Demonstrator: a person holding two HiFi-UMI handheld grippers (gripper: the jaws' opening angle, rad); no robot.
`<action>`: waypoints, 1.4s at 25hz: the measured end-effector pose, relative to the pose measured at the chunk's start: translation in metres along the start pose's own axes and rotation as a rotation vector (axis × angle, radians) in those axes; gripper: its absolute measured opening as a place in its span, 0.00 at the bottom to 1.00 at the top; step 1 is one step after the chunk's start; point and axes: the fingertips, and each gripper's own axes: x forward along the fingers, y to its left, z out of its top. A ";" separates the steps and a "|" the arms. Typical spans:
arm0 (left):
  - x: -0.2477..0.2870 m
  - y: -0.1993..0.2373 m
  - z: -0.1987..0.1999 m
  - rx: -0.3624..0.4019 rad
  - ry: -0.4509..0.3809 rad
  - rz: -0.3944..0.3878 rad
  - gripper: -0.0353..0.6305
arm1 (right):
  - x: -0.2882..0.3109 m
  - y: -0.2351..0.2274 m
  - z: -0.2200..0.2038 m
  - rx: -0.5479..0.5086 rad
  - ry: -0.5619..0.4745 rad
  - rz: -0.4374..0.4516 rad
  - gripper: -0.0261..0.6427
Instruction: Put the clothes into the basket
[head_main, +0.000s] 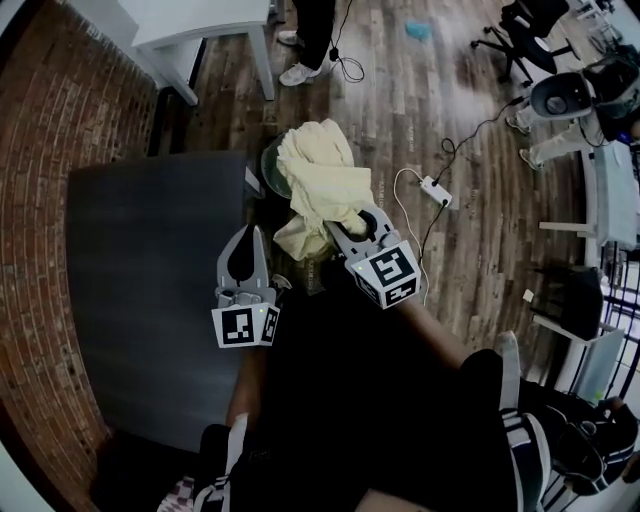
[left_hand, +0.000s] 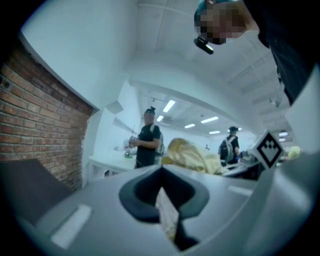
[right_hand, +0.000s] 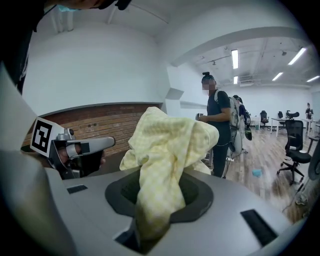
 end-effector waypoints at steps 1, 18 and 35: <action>0.008 -0.008 -0.001 0.000 -0.001 0.003 0.06 | -0.003 -0.011 0.000 0.000 -0.002 0.004 0.20; 0.064 -0.038 -0.015 -0.002 0.052 0.052 0.06 | 0.008 -0.092 -0.003 0.015 0.024 0.021 0.20; 0.134 0.031 -0.034 -0.020 0.072 -0.018 0.06 | 0.100 -0.113 -0.022 0.032 0.134 -0.049 0.20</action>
